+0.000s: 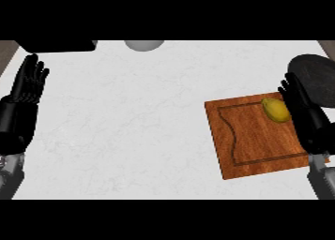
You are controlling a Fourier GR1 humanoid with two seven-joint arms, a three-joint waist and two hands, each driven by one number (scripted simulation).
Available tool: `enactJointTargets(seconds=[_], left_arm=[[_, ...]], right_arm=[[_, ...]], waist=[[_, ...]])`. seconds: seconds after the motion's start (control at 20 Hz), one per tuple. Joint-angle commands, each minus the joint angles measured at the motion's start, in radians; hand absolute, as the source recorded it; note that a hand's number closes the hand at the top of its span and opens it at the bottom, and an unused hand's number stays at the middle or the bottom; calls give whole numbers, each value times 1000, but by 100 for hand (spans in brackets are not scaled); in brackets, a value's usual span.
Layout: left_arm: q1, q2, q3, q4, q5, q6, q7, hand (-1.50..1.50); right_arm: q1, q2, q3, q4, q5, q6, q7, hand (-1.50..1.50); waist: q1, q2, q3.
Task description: Pick the lemon from the cutting board and place it in the pan
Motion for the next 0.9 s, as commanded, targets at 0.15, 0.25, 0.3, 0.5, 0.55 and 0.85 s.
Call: enactJointTargets(seconds=[0.15,0.25,0.3,0.5,0.55,0.85], left_arm=[[-15,-30,-17,42,13,-12,30,0],[-10,-44,-39,39,18,-14,49,0],[-9,-71,-60,58,40,-24,79,0],[1,-78,-39,84,50,1,107,0],[7,-84,-44,92,57,-7,111,0],[-23,-83,-50,111,40,-14,115,0]], right_arm=[[-101,-77,158,9,-92,490,-66,150],[-149,-101,214,-14,-103,621,-72,150],[-134,-154,241,9,-66,702,-113,150],[-172,-293,17,122,-45,805,-453,-150],[-197,-320,-19,157,-24,816,-505,-150],[-271,-509,-91,305,83,970,-720,-150]], waist=[[104,43,-10],[160,57,-7],[122,63,-8],[61,41,-2],[64,40,-4],[83,43,-6]])
